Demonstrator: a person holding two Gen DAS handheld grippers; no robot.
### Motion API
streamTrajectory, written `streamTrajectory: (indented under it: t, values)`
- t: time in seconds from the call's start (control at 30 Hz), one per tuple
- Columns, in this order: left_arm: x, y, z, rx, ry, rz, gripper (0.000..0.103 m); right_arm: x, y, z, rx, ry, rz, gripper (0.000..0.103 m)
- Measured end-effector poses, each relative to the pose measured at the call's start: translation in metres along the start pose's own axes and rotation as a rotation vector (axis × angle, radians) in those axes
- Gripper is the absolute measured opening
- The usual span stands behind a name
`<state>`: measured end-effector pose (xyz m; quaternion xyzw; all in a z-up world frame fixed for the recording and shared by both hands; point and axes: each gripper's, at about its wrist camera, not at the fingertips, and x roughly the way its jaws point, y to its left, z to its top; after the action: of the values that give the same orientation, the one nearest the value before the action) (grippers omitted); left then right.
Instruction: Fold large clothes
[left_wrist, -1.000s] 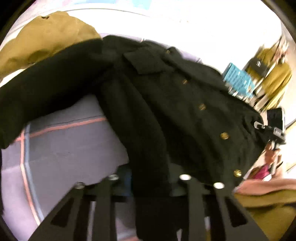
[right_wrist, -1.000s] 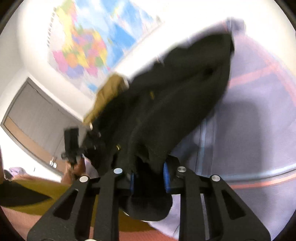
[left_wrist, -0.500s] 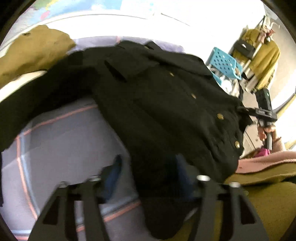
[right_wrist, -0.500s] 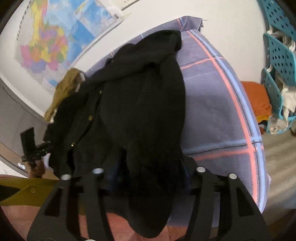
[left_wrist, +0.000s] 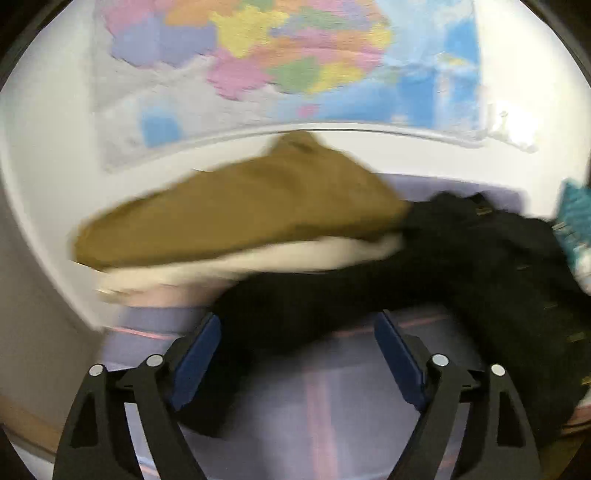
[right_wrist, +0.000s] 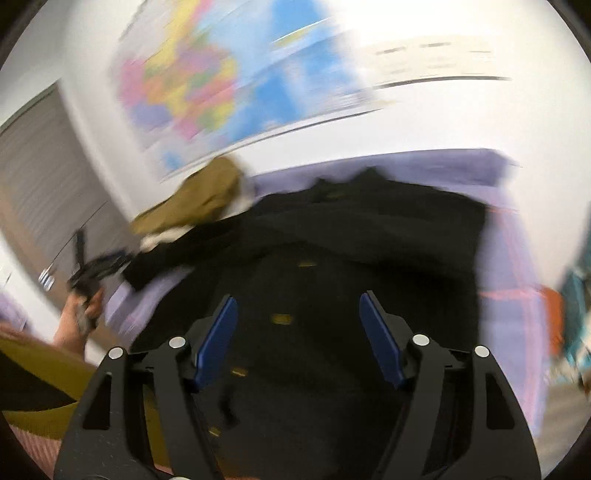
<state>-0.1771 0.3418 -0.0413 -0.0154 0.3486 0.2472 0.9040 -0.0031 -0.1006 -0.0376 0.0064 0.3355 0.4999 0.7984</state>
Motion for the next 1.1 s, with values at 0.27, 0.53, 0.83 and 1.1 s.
streamTrajectory:
  t: [0.27,0.53,0.83,1.1]
  values:
    - [0.041,0.035,-0.031,0.11,0.112,-0.002,0.083,0.119,0.09,0.026,-0.183,0.164,0.257,0.07]
    - [0.067,0.027,-0.04,0.284,0.127,0.08,0.02,0.209,0.153,0.034,-0.202,0.296,0.41,0.07]
    - [-0.043,0.008,0.008,0.188,-0.081,-0.442,0.007,0.206,0.15,0.036,-0.104,0.259,0.558,0.07]
    - [-0.081,-0.078,0.012,0.33,-0.112,-0.812,0.01,0.2,0.123,0.023,0.195,0.265,0.913,0.076]
